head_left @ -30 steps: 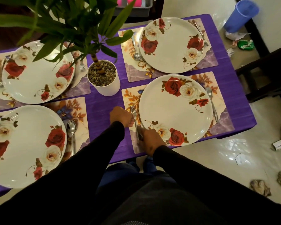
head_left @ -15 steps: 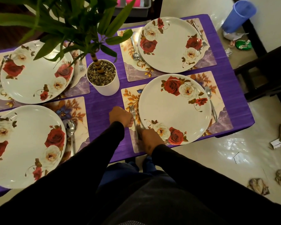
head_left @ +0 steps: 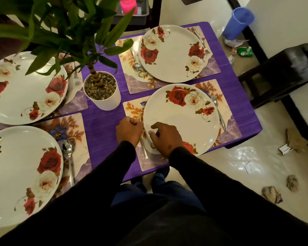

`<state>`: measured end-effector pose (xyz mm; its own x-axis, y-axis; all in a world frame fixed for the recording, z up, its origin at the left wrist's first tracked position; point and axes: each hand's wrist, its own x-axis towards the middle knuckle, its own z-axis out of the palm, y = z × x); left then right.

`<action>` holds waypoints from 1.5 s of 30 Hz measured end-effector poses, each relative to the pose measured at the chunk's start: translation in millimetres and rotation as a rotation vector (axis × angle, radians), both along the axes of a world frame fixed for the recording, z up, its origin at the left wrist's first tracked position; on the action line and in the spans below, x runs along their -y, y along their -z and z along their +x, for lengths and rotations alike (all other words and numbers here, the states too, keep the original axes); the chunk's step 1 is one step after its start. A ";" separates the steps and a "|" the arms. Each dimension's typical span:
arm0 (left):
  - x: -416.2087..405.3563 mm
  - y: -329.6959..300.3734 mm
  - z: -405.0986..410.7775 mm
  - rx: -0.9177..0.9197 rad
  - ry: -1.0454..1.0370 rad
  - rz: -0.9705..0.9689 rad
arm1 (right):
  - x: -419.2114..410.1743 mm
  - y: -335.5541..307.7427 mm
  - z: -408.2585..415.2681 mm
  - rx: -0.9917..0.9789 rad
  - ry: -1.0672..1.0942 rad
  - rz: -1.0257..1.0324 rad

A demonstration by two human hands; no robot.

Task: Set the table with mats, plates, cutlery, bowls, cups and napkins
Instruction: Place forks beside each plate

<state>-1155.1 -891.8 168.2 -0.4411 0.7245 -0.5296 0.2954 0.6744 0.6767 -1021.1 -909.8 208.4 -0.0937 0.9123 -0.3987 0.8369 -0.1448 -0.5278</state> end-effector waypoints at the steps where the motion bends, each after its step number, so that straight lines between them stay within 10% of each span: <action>1: 1.0 0.2 2.1 0.002 0.024 0.015 | -4.3 -1.7 6.0 -0.016 0.047 0.007; 9: 19.4 -7.5 29.8 0.061 0.089 0.039 | -10.7 18.5 119.7 0.045 0.382 0.092; 16: 14.6 -3.3 94.0 -0.058 0.241 0.140 | -28.8 44.9 179.4 0.320 0.102 0.210; 45: 0.5 14.7 165.2 -0.192 0.230 -0.026 | -75.8 55.4 219.0 0.315 -0.095 0.091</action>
<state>-989.8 -892.3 153.6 -0.3614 0.8043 -0.4718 0.5634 0.5915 0.5768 -802.1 -834.0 153.0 -0.0652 0.9384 -0.3393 0.9684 -0.0225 -0.2484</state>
